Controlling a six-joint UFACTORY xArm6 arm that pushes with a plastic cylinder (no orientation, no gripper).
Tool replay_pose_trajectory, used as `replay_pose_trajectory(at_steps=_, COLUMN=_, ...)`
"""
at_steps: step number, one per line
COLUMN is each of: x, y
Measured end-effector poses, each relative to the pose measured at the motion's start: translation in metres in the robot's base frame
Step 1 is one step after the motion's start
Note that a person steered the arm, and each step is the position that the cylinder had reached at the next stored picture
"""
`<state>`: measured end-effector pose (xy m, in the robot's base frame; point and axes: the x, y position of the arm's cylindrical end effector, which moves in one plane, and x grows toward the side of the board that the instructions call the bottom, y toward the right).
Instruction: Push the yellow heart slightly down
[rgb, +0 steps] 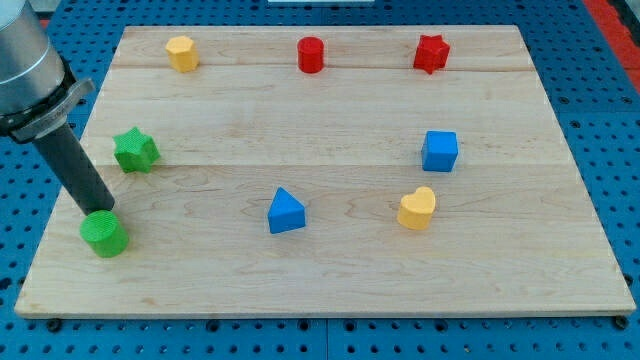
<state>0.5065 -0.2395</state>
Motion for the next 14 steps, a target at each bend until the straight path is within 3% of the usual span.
replay_pose_trajectory(at_steps=4, x=0.000, y=0.018)
replay_pose_trajectory(at_steps=6, x=0.000, y=0.093)
replay_pose_trajectory(at_steps=8, x=-0.029, y=0.155)
replay_pose_trajectory(at_steps=9, x=-0.024, y=0.207)
replay_pose_trajectory(at_steps=11, x=0.031, y=0.221)
replay_pose_trajectory(at_steps=12, x=-0.022, y=0.225)
replay_pose_trajectory(at_steps=13, x=-0.044, y=0.279)
replay_pose_trajectory(at_steps=14, x=-0.012, y=0.332)
